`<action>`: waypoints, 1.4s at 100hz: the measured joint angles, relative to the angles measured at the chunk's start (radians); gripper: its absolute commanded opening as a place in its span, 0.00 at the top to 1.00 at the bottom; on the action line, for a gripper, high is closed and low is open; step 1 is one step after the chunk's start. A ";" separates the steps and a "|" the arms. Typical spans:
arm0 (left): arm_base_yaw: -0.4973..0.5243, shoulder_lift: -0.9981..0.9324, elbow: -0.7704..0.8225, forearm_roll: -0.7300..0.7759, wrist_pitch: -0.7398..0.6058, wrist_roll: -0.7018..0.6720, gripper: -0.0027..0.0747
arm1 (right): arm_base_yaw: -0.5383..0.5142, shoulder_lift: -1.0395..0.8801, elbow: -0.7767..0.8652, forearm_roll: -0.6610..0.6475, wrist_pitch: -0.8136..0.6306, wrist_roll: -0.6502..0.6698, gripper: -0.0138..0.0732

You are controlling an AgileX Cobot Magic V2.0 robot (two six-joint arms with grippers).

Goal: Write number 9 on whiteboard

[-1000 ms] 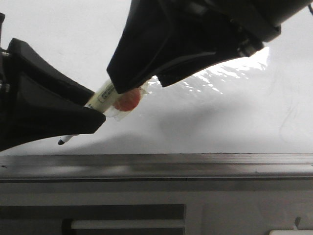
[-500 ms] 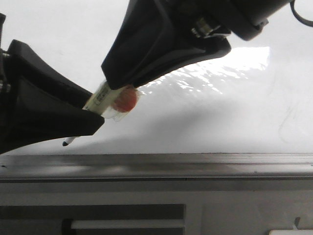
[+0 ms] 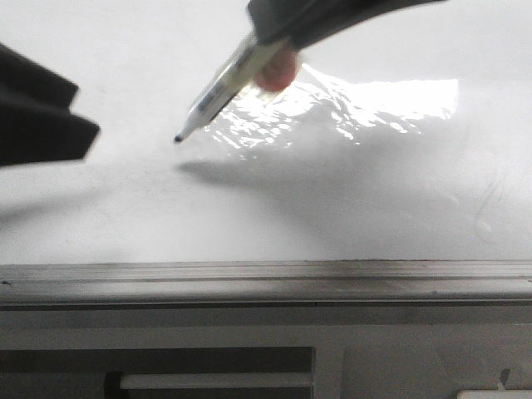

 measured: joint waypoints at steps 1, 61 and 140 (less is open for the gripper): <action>0.004 -0.014 0.000 -0.002 0.000 0.000 0.61 | -0.005 -0.002 -0.002 0.000 0.002 0.000 0.91; 0.154 -0.117 0.000 -0.111 -0.032 0.000 0.61 | -0.133 0.123 -0.178 0.034 0.090 0.000 0.91; 0.148 -0.070 0.000 -0.111 -0.046 -0.002 0.61 | -0.173 0.090 -0.138 0.037 0.308 0.003 0.91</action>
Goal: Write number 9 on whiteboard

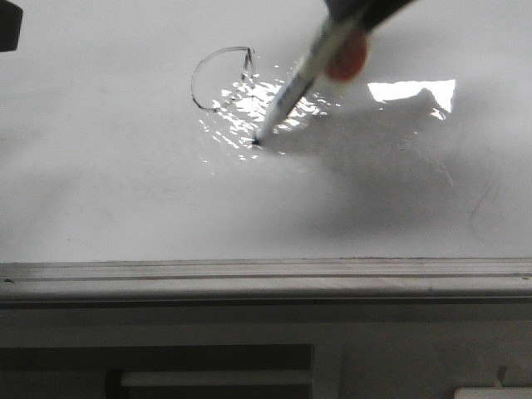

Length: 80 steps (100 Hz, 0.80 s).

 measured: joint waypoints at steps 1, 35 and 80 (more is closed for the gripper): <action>-0.002 0.002 0.000 0.000 0.000 0.000 0.61 | 0.000 0.000 0.003 -0.002 0.003 0.000 0.91; -0.199 0.140 0.000 0.033 -0.069 0.000 0.46 | 0.120 0.003 -0.005 -0.024 0.010 0.000 0.91; -0.279 0.272 0.000 0.039 -0.148 0.000 0.47 | 0.247 0.026 -0.010 0.010 -0.044 0.025 0.91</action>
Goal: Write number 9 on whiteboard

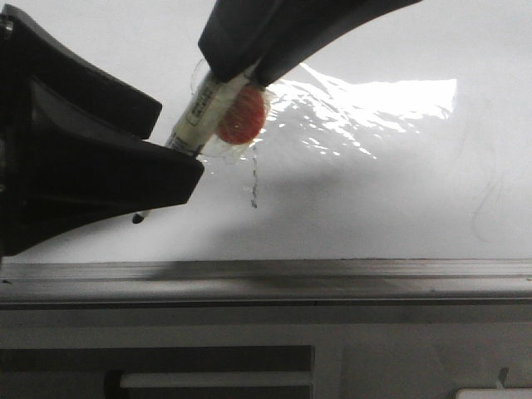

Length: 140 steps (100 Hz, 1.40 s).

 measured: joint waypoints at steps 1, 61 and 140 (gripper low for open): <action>0.000 0.000 0.000 0.000 0.000 0.000 0.47 | 0.000 0.000 0.000 0.002 0.000 0.000 0.91; -0.004 0.006 0.000 0.027 0.010 0.015 0.99 | 0.000 0.000 0.000 0.033 -0.021 0.002 0.71; 0.132 -0.052 0.000 -0.860 0.107 -0.003 0.99 | -0.008 0.000 0.000 0.034 -0.044 0.002 0.43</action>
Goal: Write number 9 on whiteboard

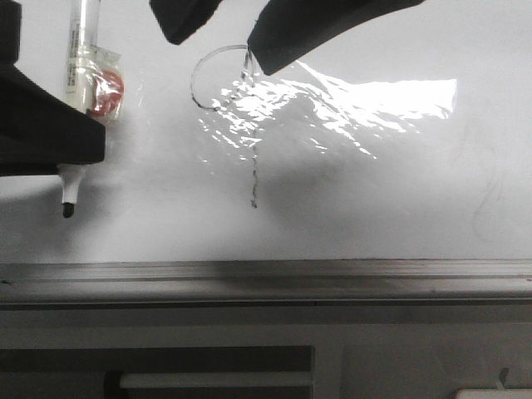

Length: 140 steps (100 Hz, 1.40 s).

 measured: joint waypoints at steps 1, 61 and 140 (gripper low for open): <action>0.000 0.003 0.000 -0.005 0.000 0.001 0.99 | 0.000 0.000 0.000 0.000 0.000 0.000 0.43; 0.002 0.103 -0.029 -0.016 -0.016 0.001 0.99 | 0.000 0.001 0.000 0.000 0.000 0.000 0.43; 0.002 0.032 -0.035 -0.041 -0.005 0.001 0.59 | 0.000 -0.087 0.000 -0.087 -0.015 0.000 0.73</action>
